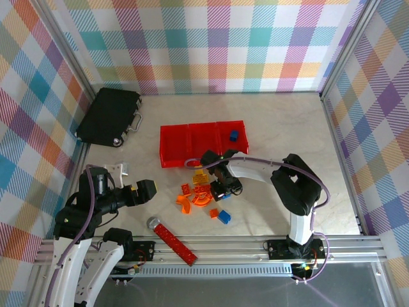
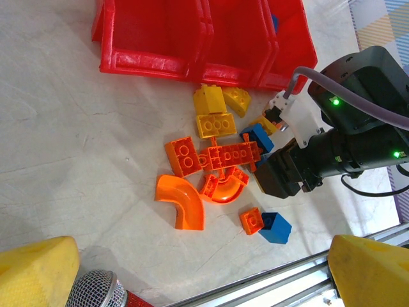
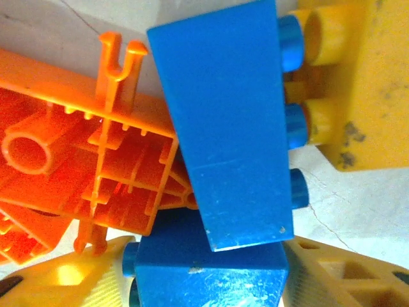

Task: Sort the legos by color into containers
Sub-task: Pick up the lego from the bottom-center of the table, then place the lego in the container.

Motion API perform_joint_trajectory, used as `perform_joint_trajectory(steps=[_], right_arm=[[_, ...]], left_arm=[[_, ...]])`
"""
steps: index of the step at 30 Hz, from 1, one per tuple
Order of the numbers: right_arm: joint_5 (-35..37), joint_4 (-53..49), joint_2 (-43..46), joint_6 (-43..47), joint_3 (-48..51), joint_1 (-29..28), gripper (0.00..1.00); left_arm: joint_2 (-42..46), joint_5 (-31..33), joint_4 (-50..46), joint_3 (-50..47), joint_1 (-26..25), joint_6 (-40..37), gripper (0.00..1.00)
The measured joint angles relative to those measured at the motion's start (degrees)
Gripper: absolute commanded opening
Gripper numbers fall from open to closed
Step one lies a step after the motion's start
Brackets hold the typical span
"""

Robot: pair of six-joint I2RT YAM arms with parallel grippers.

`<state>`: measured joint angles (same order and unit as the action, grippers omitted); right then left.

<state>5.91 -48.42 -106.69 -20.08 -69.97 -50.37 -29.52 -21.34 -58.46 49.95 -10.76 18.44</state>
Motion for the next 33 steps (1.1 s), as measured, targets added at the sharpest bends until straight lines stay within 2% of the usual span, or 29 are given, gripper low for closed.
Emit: perform_joint_trajectory(steps=[4,8,14,20,26,33], right_arm=[[0.63,-0.20,0.20,-0.17,-0.02,-0.13,0.42],[0.76,-0.96,1.62,-0.22,-0.07,-0.26,0.38],[1.14,-4.39,8.04,-0.11,-2.43,-0.28,0.39],[4.55,-9.49,11.30,2.45,-13.86,1.01,0.40],[4.94,-11.37,9.38,6.80,-26.62,8.79,0.38],[3.32,-12.59,-2.69,10.21,-40.09,16.98,0.36]], left_arm=[[-0.11,0.00,0.00,0.00,0.00,0.00,1.00],[-0.11,0.02,0.00,0.00,0.00,0.00,1.00],[-0.11,0.02,0.00,0.00,0.00,0.00,1.00],[-0.11,0.02,0.02,0.00,0.00,0.00,1.00],[-0.09,0.02,0.02,0.00,0.00,0.00,1.00],[0.46,0.48,0.00,0.00,0.00,0.00,1.00]])
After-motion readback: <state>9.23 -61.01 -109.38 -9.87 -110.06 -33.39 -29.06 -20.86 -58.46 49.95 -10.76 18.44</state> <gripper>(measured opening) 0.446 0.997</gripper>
